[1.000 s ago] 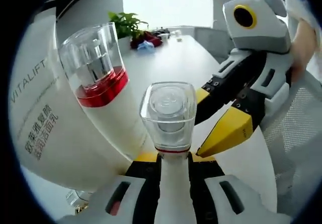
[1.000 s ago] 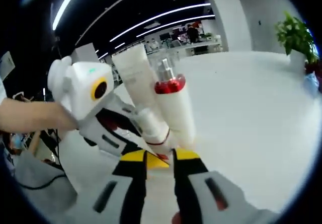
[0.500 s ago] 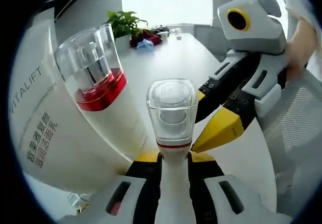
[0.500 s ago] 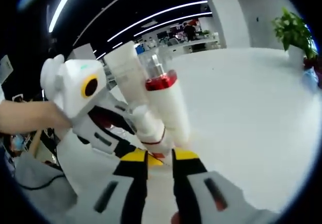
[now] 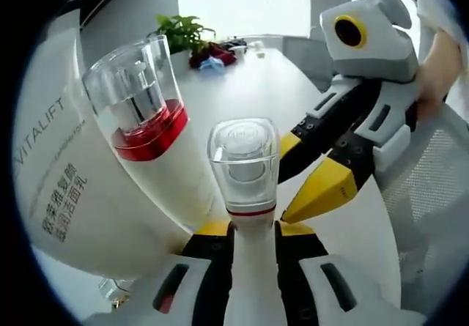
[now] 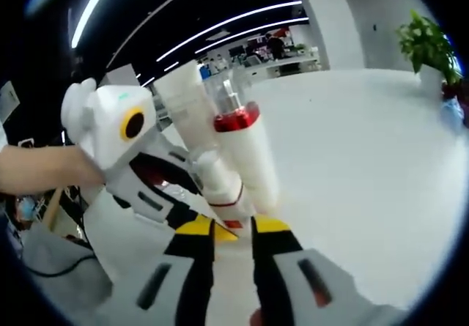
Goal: Arrange the skincare products in the storage area until every visible bottle or jar stands upright without overlapping.
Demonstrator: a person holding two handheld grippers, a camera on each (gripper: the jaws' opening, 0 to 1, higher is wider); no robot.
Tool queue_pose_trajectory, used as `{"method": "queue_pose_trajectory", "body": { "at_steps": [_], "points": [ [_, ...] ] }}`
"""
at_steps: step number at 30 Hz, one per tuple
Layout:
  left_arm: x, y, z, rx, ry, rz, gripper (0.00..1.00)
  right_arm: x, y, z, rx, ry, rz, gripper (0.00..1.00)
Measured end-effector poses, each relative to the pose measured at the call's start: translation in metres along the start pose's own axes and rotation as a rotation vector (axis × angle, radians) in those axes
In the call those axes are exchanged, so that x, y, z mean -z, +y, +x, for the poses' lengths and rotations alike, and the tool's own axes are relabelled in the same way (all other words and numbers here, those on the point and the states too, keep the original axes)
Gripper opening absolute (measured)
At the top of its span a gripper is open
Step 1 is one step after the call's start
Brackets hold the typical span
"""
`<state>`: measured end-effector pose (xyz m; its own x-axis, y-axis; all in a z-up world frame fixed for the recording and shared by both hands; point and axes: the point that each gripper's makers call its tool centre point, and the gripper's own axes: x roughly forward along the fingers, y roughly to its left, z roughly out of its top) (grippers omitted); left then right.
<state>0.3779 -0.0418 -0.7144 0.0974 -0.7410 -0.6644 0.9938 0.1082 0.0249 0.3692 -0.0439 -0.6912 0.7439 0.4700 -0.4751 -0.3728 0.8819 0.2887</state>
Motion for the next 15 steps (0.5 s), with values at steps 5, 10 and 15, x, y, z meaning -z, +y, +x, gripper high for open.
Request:
{"method": "queue_pose_trajectory", "body": {
  "at_steps": [5, 10, 15],
  "points": [
    [0.0005, 0.0002, -0.0008, -0.011, 0.006, 0.001, 0.19, -0.0003, 0.0, -0.0005, -0.003, -0.003, 0.01, 0.19],
    [-0.0007, 0.0012, -0.0011, -0.018, 0.004, 0.003, 0.18, -0.0026, 0.0009, -0.0008, -0.011, -0.017, 0.043, 0.2],
    [0.0014, 0.0006, -0.0028, -0.024, 0.014, 0.004, 0.18, -0.0036, -0.0001, -0.0009, -0.01, -0.022, 0.049, 0.2]
  ]
}}
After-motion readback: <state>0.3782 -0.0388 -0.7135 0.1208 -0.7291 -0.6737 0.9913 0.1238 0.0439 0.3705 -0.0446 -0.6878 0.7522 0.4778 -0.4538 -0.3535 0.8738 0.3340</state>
